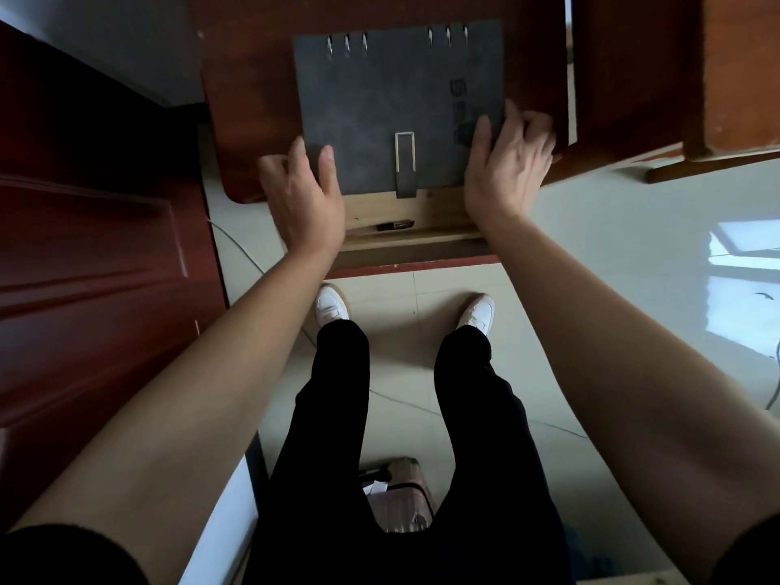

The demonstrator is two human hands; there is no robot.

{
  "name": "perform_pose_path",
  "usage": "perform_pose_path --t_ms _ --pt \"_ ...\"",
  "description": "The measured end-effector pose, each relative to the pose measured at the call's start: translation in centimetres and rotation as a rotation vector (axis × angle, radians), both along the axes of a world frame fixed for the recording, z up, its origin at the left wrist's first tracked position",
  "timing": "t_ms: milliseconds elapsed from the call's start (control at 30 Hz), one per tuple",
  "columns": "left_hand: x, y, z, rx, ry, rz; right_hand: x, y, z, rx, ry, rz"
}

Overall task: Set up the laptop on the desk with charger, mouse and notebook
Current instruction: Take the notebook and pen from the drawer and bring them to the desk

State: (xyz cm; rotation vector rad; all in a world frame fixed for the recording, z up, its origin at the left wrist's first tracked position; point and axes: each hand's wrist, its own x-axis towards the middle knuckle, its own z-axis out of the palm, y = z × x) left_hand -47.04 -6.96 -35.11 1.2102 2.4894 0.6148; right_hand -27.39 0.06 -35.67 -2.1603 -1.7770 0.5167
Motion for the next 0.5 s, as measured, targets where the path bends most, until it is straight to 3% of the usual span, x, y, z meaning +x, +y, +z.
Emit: perform_pose_path --t_ms 167,300,367,500 --pt "1.6 -2.8 -0.5 0.158 -0.078 0.084 0.4 -4.5 -0.7 0.15 0.261 -0.144" --pt "2.0 -7.6 -2.7 -0.002 0.008 -0.062 1.0 -7.6 -2.3 0.087 0.299 -0.179" --pt "1.4 -9.4 -4.1 -0.176 0.089 -0.197 1.1 -8.0 -3.3 -0.013 0.24 -0.078" --pt "0.1 -10.9 -6.6 -0.504 0.218 -0.487 0.2 -7.6 -5.2 -0.38 -0.01 0.4"
